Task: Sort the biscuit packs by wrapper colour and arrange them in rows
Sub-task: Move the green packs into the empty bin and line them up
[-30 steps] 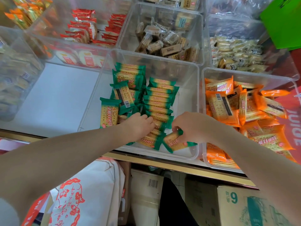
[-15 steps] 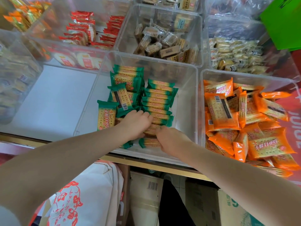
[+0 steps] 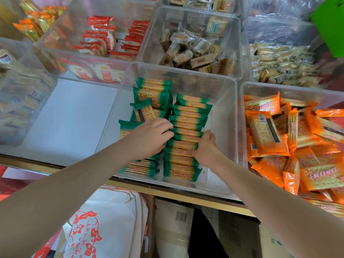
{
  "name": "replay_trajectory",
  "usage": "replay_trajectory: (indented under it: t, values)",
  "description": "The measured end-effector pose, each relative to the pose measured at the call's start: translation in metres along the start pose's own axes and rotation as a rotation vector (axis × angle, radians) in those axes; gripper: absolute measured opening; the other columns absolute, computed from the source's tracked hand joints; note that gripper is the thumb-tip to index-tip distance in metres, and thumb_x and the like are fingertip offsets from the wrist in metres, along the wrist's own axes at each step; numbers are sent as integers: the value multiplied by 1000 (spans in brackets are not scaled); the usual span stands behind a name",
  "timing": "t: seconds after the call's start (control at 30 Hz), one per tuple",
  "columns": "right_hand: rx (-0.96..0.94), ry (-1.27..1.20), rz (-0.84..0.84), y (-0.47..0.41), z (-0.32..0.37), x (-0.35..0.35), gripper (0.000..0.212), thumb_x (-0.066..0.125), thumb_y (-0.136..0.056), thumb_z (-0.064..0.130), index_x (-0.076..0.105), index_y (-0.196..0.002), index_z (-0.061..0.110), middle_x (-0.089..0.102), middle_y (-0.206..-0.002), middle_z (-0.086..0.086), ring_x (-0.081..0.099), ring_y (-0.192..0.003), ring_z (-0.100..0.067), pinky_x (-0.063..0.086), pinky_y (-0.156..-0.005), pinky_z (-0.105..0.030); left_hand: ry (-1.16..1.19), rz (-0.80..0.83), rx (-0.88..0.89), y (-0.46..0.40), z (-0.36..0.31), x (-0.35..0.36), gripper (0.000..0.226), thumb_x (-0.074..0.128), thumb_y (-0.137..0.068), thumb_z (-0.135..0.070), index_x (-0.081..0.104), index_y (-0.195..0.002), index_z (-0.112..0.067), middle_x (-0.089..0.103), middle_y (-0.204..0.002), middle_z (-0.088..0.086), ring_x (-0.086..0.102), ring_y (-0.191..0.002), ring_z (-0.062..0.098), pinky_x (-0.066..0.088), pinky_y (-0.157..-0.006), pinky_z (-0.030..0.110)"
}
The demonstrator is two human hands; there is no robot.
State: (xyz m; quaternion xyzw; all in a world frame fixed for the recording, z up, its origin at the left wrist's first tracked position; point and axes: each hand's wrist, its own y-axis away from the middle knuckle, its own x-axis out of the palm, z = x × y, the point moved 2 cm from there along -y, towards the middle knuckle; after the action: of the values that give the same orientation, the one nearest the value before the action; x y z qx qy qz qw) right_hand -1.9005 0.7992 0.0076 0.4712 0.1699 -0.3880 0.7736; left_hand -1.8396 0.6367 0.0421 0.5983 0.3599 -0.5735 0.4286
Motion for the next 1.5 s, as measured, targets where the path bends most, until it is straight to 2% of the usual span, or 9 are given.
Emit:
replay_trajectory:
  t: [0.1, 0.23, 0.43, 0.6, 0.7, 0.8, 0.97, 1.23, 1.5]
  values:
    - [29, -379, 92, 2, 2, -1, 33, 56, -92, 17, 39, -120, 13, 56, -116, -4, 54, -92, -14, 44, -71, -28, -32, 14, -95, 3, 9, 2, 72, 82, -65, -30, 54, -127, -4, 46, -138, 20, 45, -126, 36, 31, -104, 44]
    - [108, -443, 75, -7, 11, 2, 34, 48, -91, 9, 39, -124, 11, 54, -115, -8, 54, -96, -19, 39, -72, -28, -10, 108, -224, 5, 21, 11, 79, 51, -89, -49, 13, -149, -13, 2, -156, 13, 4, -144, 27, 1, -114, 35]
    - [149, -739, -265, -65, 30, -17, 74, 45, -87, 10, 7, -148, 26, 35, -147, -2, 48, -123, -28, 41, -102, -49, 69, 121, -213, 1, 27, 14, 71, 46, -92, -47, 18, -148, -14, 9, -156, 9, 3, -144, 23, 4, -115, 33]
    - [97, -992, -118, -77, 43, -23, 38, 42, -94, 12, 43, -131, 22, 66, -95, -5, 66, -78, -22, 58, -70, -38, 177, 70, -220, 4, 30, 15, 66, 50, -93, -40, 23, -147, -14, 10, -156, 7, 5, -144, 21, 1, -112, 29]
    - [206, -946, -95, -64, 42, -19, 34, 36, -97, 18, 45, -129, 14, 61, -89, -4, 57, -68, -17, 46, -54, -24, 210, 70, -221, 5, 30, 12, 66, 52, -92, -37, 22, -147, -14, 8, -157, 7, 3, -144, 21, 2, -114, 30]
    - [372, -815, 26, -19, 33, -12, 32, 38, -99, 26, 47, -127, 13, 57, -107, -4, 52, -80, -17, 43, -64, -31, 202, 89, -239, 11, 26, 5, 70, 52, -92, -36, 15, -149, -16, 1, -157, 5, 2, -144, 20, 6, -115, 31]
    - [401, -796, 353, 42, 20, -2, 20, 38, -100, 16, 55, -89, 11, 60, -82, -9, 57, -78, -20, 47, -69, -34, 88, 101, -320, 33, 33, -9, 74, 58, -87, -41, 22, -146, -13, 24, -152, 7, 28, -136, 25, 22, -111, 36]
    - [-196, -119, -146, 14, 57, 3, 45, 51, -92, 23, 39, -135, 19, 40, -137, -1, 44, -121, -18, 37, -96, -30, -111, 241, -230, 51, 40, -18, 70, 79, -63, -44, 56, -120, -11, 59, -109, 3, 56, -100, 22, 39, -91, 33]
    - [-428, 229, -182, -6, 113, 32, 35, 52, -92, 33, 48, -117, 9, 52, -112, -9, 54, -101, -27, 50, -78, -38, 338, 78, -352, 66, 37, -20, 49, 64, -84, -36, 45, -128, -24, 61, -116, -4, 56, -96, 18, 38, -80, 27]
